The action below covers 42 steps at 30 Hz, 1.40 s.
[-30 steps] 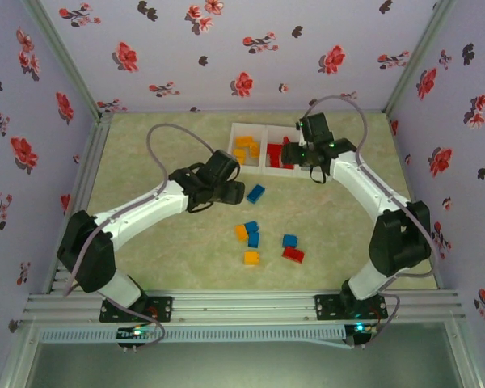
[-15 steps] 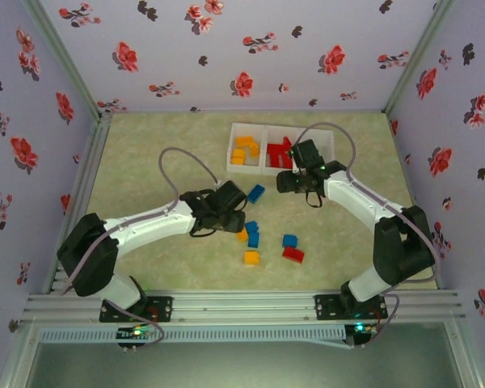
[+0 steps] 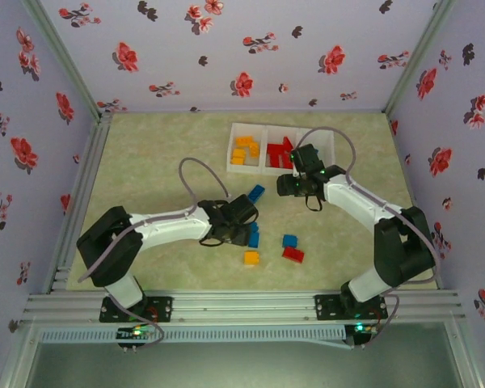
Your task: Sort the legos into containers by color
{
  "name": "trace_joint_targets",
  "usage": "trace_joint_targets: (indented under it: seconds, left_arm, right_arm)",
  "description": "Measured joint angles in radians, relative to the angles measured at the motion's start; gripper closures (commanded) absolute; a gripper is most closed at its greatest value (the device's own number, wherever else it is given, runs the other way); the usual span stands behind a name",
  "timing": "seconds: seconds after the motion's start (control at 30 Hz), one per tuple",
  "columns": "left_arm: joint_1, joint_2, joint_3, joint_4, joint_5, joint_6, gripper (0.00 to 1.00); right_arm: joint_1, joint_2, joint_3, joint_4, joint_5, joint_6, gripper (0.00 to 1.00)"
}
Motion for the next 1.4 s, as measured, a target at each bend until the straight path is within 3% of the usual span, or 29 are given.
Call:
trace_joint_targets:
  seconds: [0.33, 0.6, 1.03, 1.4]
  left_arm:
    - [0.019, 0.021, 0.002, -0.003, 0.006, 0.016, 0.51]
    - [0.126, -0.018, -0.042, 0.005, 0.011, 0.095, 0.52]
    - [0.162, -0.136, -0.067, -0.060, 0.008, 0.166, 0.37]
    - [0.162, -0.064, -0.024, -0.025, 0.023, 0.147, 0.32]
  right_arm:
    - [0.001, -0.069, -0.001, -0.001, 0.001, 0.000, 0.35]
    - [0.001, -0.079, -0.020, -0.002, 0.001, 0.000, 0.35]
    - [0.001, -0.103, -0.024, -0.002, 0.002, 0.008, 0.35]
    - [0.001, -0.103, -0.028, -0.006, 0.003, 0.015, 0.35]
